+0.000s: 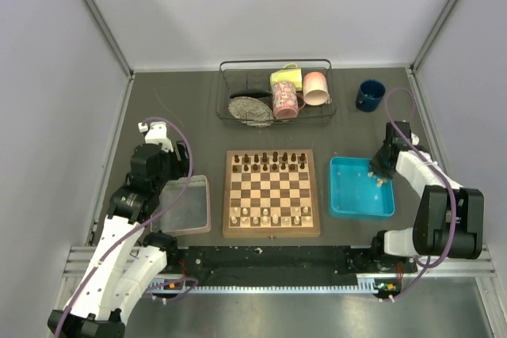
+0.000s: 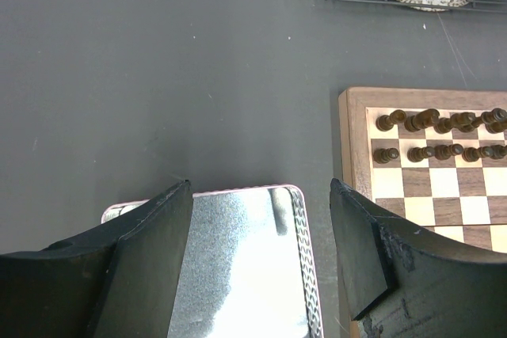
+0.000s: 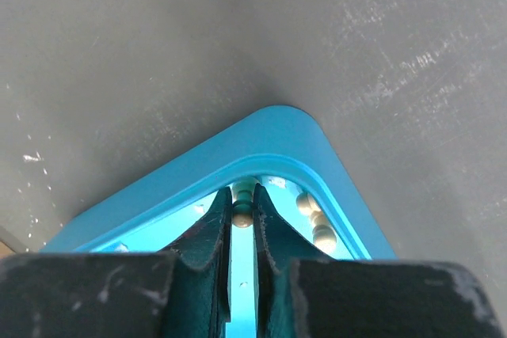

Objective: Set up the chess pieces on the board

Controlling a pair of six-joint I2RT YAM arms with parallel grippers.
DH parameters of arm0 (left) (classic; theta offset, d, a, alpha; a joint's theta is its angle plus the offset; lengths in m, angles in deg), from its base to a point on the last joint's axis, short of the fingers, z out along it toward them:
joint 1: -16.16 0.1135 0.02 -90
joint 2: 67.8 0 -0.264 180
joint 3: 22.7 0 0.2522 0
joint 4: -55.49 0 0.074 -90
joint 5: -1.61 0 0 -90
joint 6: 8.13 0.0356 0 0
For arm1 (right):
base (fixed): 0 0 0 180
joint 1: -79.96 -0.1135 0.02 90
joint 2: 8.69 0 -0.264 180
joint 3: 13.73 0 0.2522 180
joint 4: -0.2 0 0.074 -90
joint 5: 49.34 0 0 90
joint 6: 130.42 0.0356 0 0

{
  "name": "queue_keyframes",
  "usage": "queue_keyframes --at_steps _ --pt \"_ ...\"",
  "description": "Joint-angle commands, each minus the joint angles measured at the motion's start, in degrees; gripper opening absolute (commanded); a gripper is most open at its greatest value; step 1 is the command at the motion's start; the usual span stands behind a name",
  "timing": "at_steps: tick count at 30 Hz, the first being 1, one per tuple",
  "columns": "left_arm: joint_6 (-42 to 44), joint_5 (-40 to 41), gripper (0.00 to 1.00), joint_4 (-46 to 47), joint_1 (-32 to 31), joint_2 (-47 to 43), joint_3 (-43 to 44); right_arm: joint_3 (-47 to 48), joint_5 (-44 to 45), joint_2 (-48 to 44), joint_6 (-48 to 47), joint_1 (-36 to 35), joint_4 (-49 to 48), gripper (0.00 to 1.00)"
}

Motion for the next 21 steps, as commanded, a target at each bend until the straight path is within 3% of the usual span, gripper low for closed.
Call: queue_keyframes --at_steps 1,5,8,13,14,21 --pt "0.62 -0.24 0.74 2.57 -0.19 -0.1 -0.53 1.82 -0.77 -4.47 -0.98 0.66 3.83 0.02" --pt "0.62 -0.41 0.74 2.66 -0.19 -0.1 -0.61 4.46 -0.16 -13.58 -1.86 -0.48 10.86 0.01" --pt "0.62 -0.59 0.74 2.66 -0.28 -0.01 -0.53 8.24 1.77 -19.31 -0.98 -5.83 16.22 0.0" --pt "0.62 -0.94 0.74 2.75 -0.28 0.16 -0.53 17.01 6.34 -17.93 5.43 -25.05 20.98 0.01" --pt "0.62 -1.11 0.74 2.75 -0.28 0.25 -0.61 18.26 8.27 -16.7 6.66 -31.88 21.41 0.01" --pt "0.62 -1.12 0.75 2.84 -0.28 0.34 -0.7 31.26 12.24 1.92 14.74 -59.5 22.12 0.01"
